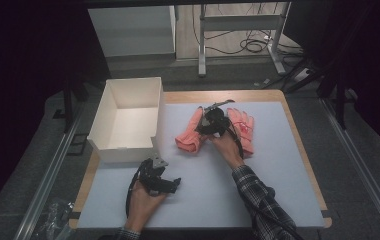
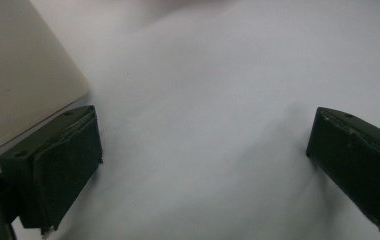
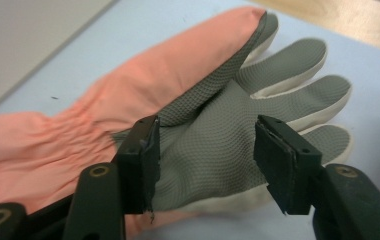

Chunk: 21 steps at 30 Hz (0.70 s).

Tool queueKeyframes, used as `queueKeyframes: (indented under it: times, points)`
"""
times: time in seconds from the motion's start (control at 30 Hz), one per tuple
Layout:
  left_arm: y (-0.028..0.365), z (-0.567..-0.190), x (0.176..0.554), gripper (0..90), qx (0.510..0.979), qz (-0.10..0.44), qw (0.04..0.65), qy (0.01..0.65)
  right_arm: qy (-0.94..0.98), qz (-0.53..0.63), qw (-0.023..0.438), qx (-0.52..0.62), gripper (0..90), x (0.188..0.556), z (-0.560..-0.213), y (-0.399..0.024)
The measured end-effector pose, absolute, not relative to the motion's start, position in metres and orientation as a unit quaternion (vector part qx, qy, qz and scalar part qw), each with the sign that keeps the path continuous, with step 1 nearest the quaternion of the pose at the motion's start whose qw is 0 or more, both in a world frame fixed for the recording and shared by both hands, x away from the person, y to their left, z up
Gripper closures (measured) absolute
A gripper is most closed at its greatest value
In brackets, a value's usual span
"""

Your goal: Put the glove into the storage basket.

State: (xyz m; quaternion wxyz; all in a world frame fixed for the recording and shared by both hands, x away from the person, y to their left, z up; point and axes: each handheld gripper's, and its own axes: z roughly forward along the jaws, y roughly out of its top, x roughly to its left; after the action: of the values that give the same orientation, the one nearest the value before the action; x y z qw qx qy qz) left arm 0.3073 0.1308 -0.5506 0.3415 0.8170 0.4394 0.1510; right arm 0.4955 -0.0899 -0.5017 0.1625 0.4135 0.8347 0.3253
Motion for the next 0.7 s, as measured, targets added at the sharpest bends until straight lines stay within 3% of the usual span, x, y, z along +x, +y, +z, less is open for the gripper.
queueKeyframes:
  times: [0.1,0.33,0.7]
  points:
    - [0.131,-0.551,0.307,1.3,0.817,0.151,0.341,0.439,0.84,0.314,0.153,0.416,48.8,0.5,-0.508,-0.086]
    - [0.131,-0.551,0.307,1.3,0.817,0.152,0.341,0.439,0.841,0.31,0.161,0.413,82.0,0.498,-0.512,-0.084]
    - [0.131,-0.551,0.307,1.3,0.817,0.152,0.341,0.439,0.841,0.339,0.124,0.403,86.4,0.494,-0.499,-0.096]
